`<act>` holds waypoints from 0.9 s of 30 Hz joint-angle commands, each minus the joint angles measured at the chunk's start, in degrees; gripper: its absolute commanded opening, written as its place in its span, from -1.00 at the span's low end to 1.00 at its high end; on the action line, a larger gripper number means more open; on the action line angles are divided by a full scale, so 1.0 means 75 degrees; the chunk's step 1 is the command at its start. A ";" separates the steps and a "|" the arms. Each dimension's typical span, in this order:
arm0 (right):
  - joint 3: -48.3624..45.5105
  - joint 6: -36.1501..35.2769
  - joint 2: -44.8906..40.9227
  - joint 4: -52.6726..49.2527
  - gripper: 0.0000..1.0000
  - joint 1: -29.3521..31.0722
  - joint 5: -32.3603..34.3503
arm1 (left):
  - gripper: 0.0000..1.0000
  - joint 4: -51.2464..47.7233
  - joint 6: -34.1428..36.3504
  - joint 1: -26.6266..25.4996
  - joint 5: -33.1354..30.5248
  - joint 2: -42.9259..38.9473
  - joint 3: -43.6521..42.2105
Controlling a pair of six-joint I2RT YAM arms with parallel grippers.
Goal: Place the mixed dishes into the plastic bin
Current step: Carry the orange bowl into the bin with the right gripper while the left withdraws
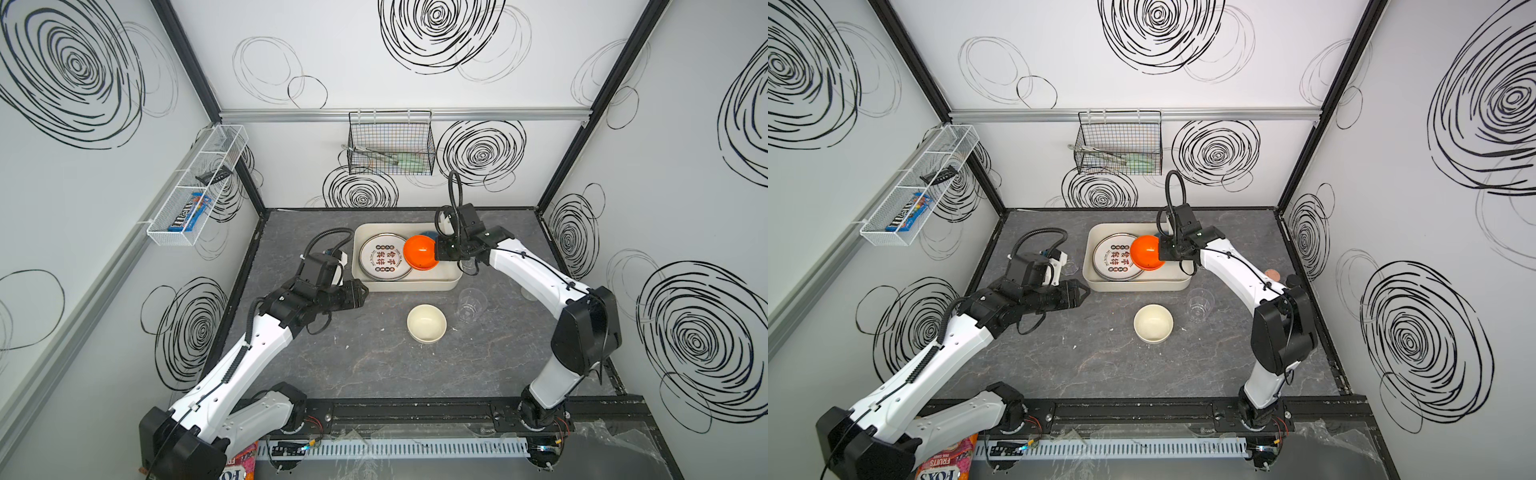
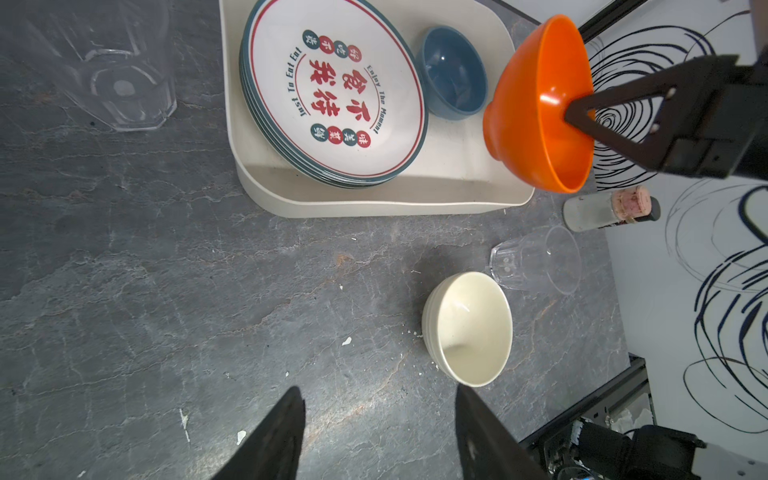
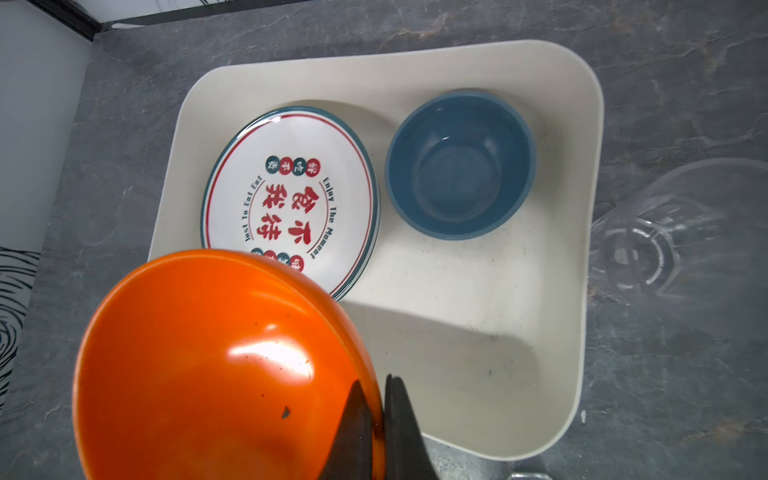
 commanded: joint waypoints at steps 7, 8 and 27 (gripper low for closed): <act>0.1461 -0.0062 0.1264 -0.0437 -1.00 -0.0614 0.0327 | 0.29 0.0213 -0.0246 0.0332 0.0410 -0.0658 -0.0525; 0.1649 -0.0057 0.1421 -0.0522 -1.00 -0.0674 0.0361 | 0.30 0.0211 -0.0261 0.0356 0.0428 -0.0693 -0.0568; 0.3741 0.0164 0.3521 -0.1226 -1.00 -0.1051 0.0632 | 0.33 0.0202 -0.0402 0.0694 0.0687 -0.0945 -0.1008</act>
